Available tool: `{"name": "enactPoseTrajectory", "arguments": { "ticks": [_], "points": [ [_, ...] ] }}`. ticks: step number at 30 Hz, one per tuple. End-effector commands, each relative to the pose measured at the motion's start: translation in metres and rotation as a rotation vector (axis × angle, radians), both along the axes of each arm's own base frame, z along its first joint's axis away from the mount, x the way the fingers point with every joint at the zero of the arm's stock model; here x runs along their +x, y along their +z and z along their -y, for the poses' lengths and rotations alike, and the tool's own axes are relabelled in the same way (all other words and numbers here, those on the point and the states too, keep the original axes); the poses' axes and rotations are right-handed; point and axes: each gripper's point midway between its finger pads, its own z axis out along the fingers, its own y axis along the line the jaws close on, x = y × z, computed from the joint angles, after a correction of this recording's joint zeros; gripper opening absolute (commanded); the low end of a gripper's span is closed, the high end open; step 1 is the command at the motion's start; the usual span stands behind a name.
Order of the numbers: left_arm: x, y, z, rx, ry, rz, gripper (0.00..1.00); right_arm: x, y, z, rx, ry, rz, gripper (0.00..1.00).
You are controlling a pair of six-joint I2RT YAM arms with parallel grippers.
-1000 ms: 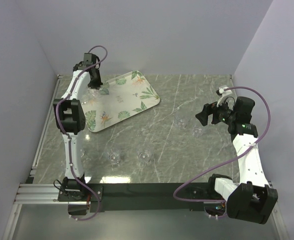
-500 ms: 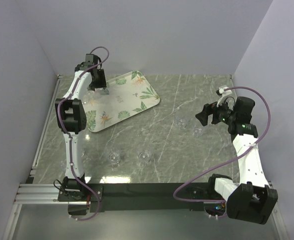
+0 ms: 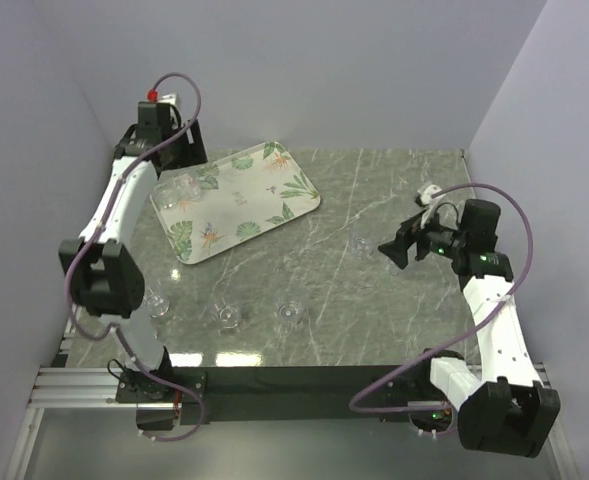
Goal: Place the glasses into the tray
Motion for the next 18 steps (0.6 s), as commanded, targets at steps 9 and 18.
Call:
{"name": "enactPoseTrajectory", "arguments": {
  "ticks": [9,18],
  "points": [
    [-0.111,0.069,-0.06,-0.087,0.145,0.367,0.99,-0.049,0.005,-0.102,-0.215,0.497,0.036,0.98],
    [-0.184,0.061,-0.066,-0.023,0.177,0.488,1.0,-0.08,0.001,-0.158,-0.342,0.796,0.053,0.99]
  ]
}}
